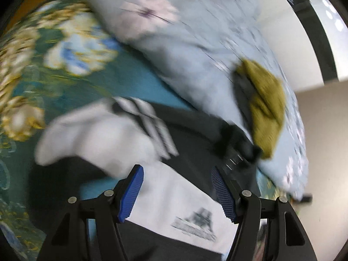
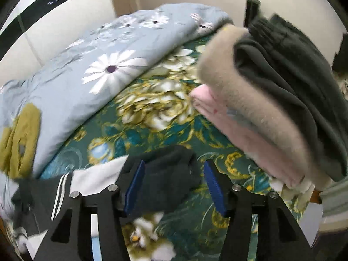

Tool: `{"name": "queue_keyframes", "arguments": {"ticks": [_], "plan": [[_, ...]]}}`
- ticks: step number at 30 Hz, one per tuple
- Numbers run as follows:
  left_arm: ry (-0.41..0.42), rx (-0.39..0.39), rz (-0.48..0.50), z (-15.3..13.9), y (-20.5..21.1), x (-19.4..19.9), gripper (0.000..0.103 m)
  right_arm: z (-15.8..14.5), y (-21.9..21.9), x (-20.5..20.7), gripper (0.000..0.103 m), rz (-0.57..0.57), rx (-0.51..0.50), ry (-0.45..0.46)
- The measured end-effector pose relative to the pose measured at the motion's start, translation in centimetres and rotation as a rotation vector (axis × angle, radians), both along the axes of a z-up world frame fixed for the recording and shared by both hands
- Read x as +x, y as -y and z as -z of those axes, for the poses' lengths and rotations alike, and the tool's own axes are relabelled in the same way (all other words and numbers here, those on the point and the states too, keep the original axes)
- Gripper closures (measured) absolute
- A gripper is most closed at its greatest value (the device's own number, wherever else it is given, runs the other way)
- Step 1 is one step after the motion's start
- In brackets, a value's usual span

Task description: Fold clothes

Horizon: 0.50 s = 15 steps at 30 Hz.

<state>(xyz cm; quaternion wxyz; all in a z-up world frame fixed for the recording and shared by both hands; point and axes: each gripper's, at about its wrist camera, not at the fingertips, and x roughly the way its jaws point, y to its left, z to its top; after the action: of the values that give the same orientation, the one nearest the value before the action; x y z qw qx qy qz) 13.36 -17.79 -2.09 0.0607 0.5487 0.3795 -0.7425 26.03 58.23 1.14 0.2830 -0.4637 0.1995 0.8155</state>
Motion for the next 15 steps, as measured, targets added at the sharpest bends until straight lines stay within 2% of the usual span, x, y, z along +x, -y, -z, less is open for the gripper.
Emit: {"name": "queue_keyframes", "arguments": {"ticks": [3, 7, 10, 12, 15], "plan": [[0.024, -0.003, -0.136, 1.7, 5.1, 1.8, 0.034, 0.0, 4.0, -0.5, 0.044, -0.079, -0.038, 0.022], [0.086, 0.012, -0.252, 3.4, 10.0, 4.4, 0.036, -0.1, 9.7, -2.4, 0.044, -0.164, -0.133, 0.002], [0.093, 0.090, -0.329, 3.5, 12.2, 8.0, 0.036, -0.4, 13.7, -4.1, 0.044, -0.205, -0.178, -0.022], [0.103, 0.106, -0.350, 3.5, 13.1, 10.4, 0.034, -0.8, 16.3, -5.7, 0.044, -0.262, -0.162, -0.012], [0.157, 0.083, -0.318, 4.7, 13.7, 13.5, 0.034, -1.2, 19.8, -7.9, 0.044, -0.326, -0.151, 0.000]]}}
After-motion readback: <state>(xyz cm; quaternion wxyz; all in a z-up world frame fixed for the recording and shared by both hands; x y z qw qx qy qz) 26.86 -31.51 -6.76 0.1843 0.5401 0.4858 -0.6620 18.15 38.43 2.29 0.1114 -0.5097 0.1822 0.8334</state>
